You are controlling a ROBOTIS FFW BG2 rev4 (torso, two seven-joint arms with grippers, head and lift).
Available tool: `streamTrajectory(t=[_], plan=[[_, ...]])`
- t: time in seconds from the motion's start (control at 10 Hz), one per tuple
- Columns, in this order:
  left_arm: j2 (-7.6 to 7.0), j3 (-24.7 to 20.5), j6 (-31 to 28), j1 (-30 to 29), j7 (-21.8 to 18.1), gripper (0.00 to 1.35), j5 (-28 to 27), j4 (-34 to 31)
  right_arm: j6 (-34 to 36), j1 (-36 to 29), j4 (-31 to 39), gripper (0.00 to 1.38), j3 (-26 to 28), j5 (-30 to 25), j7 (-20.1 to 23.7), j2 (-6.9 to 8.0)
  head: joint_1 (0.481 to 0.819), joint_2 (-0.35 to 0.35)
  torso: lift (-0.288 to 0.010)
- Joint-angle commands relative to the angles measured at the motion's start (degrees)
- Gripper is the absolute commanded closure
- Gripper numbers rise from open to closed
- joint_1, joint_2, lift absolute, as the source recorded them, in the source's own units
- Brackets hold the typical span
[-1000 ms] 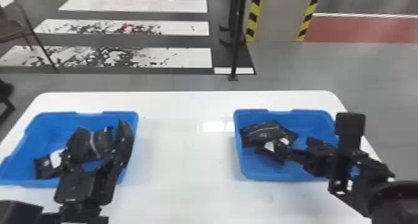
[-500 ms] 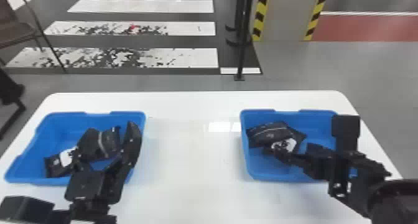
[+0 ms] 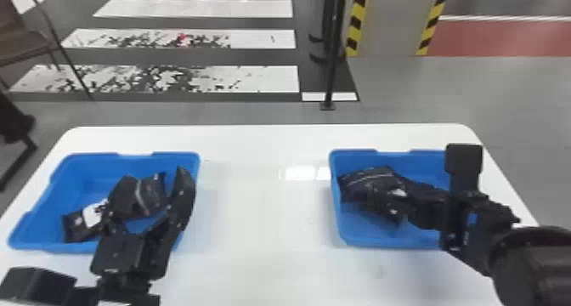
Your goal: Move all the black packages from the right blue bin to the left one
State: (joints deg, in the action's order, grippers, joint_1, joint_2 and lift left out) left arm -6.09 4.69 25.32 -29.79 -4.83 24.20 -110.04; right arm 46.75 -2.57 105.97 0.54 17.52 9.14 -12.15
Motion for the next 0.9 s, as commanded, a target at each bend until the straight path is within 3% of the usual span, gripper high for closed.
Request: streamTrajectory(t=[0.0,0.5,0.8], plan=[[0.03,-0.1,0.0,0.0,-0.1,0.16,-0.1,0.0,-1.0,1.7,-2.0,0.11,-1.2,0.3,0.0,-0.07,0.695,0.005,-0.154],[0.03,-0.3,-0.1,-0.2,-0.4,0.17,0.1,0.0,-3.0,6.6,-7.9,0.17,-3.6,0.4,0.1,-0.42,0.695,0.026,-0.154],[0.11,-0.6,-0.3,-0.2,-0.7,0.18,0.5,0.0,-2.3,8.9,-11.0,0.45,-4.4,0.5,1.2,-0.77,0.695,0.028,-0.154]])
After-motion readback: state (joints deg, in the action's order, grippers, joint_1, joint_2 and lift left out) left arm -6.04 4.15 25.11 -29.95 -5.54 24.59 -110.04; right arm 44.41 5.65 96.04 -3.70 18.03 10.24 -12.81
